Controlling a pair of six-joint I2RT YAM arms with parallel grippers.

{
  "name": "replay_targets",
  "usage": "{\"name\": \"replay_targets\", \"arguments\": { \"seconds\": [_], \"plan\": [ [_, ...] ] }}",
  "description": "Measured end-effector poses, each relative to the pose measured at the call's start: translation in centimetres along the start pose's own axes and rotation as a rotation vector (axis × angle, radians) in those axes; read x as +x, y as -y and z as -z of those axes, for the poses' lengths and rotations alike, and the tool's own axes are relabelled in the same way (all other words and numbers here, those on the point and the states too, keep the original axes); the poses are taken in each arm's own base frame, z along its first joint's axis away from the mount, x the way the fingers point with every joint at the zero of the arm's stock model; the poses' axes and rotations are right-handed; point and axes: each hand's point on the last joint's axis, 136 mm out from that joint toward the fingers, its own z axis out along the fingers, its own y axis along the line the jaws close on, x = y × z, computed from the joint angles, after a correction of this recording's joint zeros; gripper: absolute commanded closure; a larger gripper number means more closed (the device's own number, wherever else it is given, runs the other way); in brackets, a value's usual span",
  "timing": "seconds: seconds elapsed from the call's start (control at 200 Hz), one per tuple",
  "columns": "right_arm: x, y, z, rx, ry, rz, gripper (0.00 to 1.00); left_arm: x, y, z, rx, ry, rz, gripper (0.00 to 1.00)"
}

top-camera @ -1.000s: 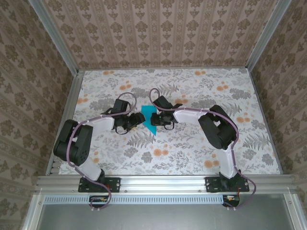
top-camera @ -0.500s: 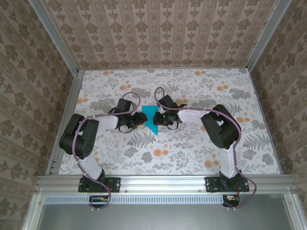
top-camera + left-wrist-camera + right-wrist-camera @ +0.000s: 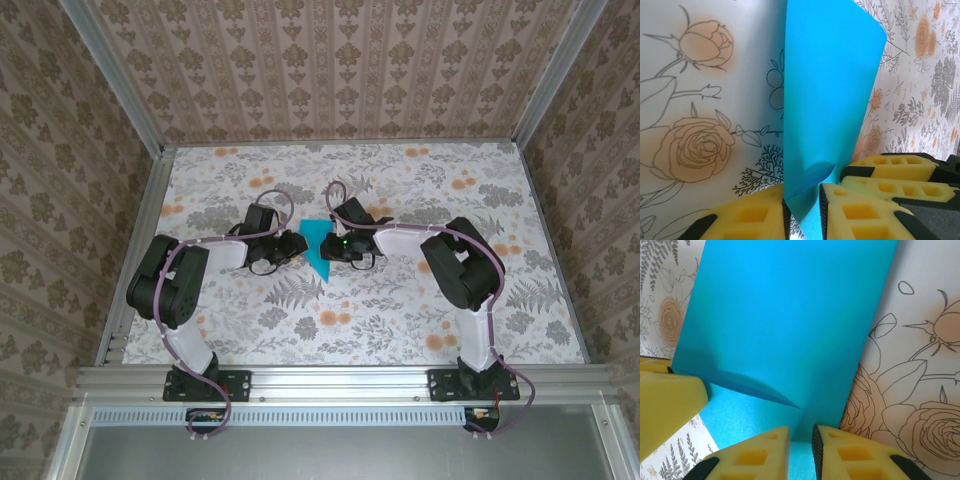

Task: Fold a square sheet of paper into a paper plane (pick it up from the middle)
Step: Fold the wing for the fifth time at the center of the table.

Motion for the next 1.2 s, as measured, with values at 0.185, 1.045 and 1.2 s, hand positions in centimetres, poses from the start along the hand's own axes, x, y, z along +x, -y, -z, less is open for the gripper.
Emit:
{"name": "replay_targets", "arguments": {
  "seconds": [0.185, 1.045, 1.2],
  "plan": [
    [-0.1, 0.5, 0.6, -0.004, 0.007, 0.039, 0.69, -0.4, 0.4, 0.0, 0.018, 0.014, -0.011, 0.88],
    [1.8, -0.7, 6.9, 0.083, 0.329, 0.551, 0.44, 0.6, 5.3, 0.8, -0.052, 0.021, -0.063, 0.97],
    [2.5, -2.3, 6.6, 0.111, 0.385, 0.645, 0.41, 0.9, 4.6, 0.9, -0.085, 0.012, -0.033, 0.97]
  ]
}}
